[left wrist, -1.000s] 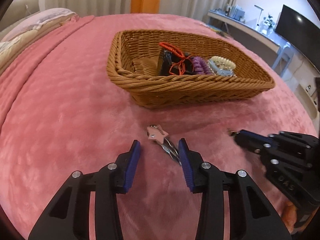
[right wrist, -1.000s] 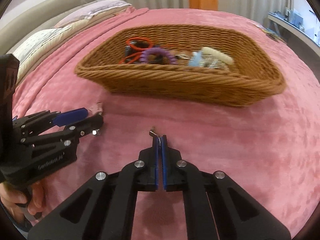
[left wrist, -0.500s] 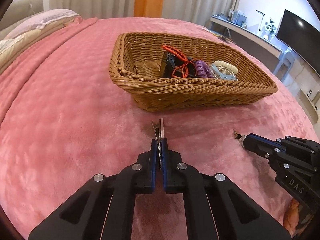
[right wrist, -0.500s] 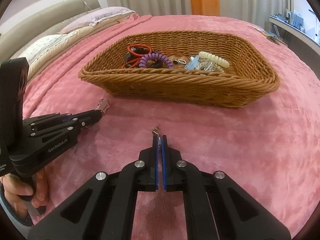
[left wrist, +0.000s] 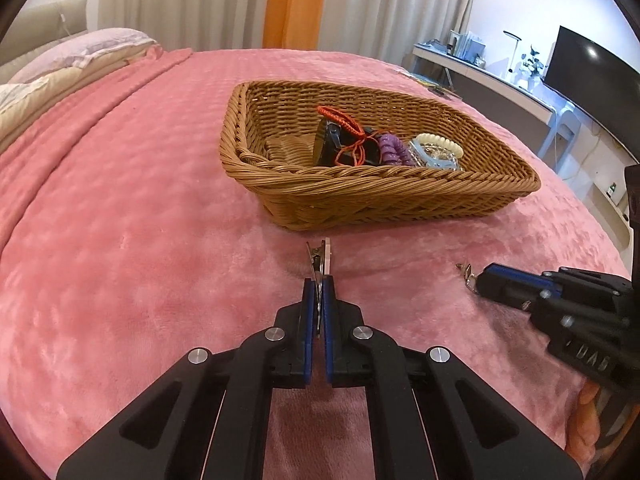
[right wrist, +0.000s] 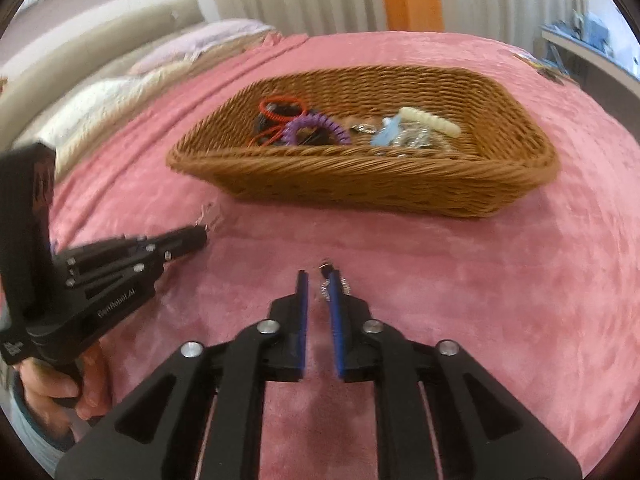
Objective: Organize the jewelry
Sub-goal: 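Grasp the pink star hair clip with the left tool while the right tool grasps the silver charm, then carry the star clip and silver charm into the basket and release both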
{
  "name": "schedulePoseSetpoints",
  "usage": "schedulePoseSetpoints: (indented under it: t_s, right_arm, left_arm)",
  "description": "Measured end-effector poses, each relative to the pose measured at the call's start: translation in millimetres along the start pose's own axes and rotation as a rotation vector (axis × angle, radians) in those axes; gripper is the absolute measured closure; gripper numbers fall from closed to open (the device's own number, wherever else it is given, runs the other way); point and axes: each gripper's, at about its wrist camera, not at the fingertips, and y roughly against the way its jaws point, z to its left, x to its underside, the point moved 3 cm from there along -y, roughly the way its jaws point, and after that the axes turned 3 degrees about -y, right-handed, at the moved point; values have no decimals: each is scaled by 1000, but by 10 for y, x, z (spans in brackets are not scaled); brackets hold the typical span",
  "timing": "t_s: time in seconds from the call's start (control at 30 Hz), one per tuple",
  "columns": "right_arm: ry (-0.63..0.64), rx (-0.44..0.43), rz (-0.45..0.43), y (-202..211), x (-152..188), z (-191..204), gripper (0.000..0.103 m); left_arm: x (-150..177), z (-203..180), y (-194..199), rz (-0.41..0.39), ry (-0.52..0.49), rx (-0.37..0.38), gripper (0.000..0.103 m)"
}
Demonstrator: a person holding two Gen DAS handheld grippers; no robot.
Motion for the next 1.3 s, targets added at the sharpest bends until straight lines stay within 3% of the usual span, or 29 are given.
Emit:
schedulePoseSetpoints:
  t_s: [0.13, 0.3, 0.43, 0.5, 0.53, 0.57, 0.63, 0.8, 0.83, 0.87, 0.9, 0.93, 1.3]
  right_arm:
    - [15, -1, -6, 10, 18, 35, 94]
    - [26, 6, -30, 66, 22, 58, 101]
    - [-43, -35, -58, 154, -13, -81, 100]
    - [-93, -59, -54, 158, -40, -186, 93]
    - [-111, -71, -48, 149, -45, -233, 80]
    - [-129, -68, -39, 131, -45, -274, 60]
    - [-128, -51, -28, 105, -44, -275, 49]
    - [7, 70, 68, -156, -4, -22, 50]
    - [32, 94, 68, -172, -10, 21, 54]
    - [66, 122, 69, -187, -17, 75, 70]
    - [82, 131, 66, -194, -19, 100, 76]
    - [97, 134, 59, -186, -14, 128, 90]
    - [79, 92, -19, 118, -17, 159, 91]
  left_arm:
    - [15, 19, 18, -6, -2, 5, 101]
    - [19, 16, 31, -14, -2, 4, 101]
    - [19, 17, 37, -15, 1, 8, 101]
    - [20, 18, 43, -16, 4, 14, 101]
    - [18, 22, 47, -16, 5, 17, 101]
    - [16, 21, 50, -17, 6, 21, 101]
    - [6, 32, 51, -17, 8, 28, 101]
    - [11, 39, 54, -20, 12, 38, 101]
    - [11, 39, 56, -21, 12, 39, 101]
    - [11, 41, 60, -23, 12, 40, 101]
    - [11, 42, 61, -24, 11, 41, 101]
    - [13, 42, 63, -25, 11, 41, 101]
    - [-10, 30, 242, -95, 0, 51, 101]
